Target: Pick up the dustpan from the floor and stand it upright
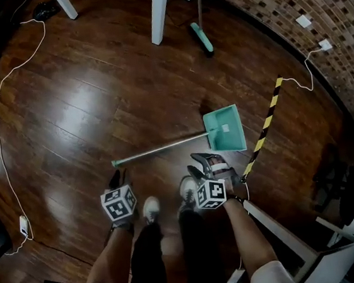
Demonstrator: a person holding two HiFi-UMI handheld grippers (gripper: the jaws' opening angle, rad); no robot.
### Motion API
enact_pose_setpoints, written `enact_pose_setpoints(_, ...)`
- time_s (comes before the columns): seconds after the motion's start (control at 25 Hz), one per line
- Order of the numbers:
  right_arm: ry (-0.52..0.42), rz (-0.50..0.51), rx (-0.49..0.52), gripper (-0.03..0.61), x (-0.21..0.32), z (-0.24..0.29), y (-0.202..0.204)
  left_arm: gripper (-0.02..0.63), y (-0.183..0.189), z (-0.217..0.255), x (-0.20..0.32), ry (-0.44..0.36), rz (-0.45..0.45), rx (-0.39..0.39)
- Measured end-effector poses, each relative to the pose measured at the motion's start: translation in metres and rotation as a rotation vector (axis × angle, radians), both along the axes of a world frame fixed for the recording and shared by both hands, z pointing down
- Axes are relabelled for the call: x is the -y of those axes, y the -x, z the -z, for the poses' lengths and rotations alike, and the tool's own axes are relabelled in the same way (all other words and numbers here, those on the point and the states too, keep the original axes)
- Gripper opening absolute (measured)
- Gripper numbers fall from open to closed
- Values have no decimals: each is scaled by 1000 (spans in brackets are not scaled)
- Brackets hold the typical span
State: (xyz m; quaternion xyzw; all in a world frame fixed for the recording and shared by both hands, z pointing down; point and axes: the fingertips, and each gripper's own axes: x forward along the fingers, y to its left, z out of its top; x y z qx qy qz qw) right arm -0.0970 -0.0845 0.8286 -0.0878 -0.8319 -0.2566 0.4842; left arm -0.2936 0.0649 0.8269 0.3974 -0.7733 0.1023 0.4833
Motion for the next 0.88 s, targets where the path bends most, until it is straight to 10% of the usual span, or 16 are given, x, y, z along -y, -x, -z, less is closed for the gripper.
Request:
enact_pose_setpoints(0.36,111,-80,65,239,9,-142,49,126,1,-152,12,49,35,-47)
enact_pose_setpoints(0.88,68,142,-92,324,6,-290,60,183,-2,-288,-2,55,339,-232)
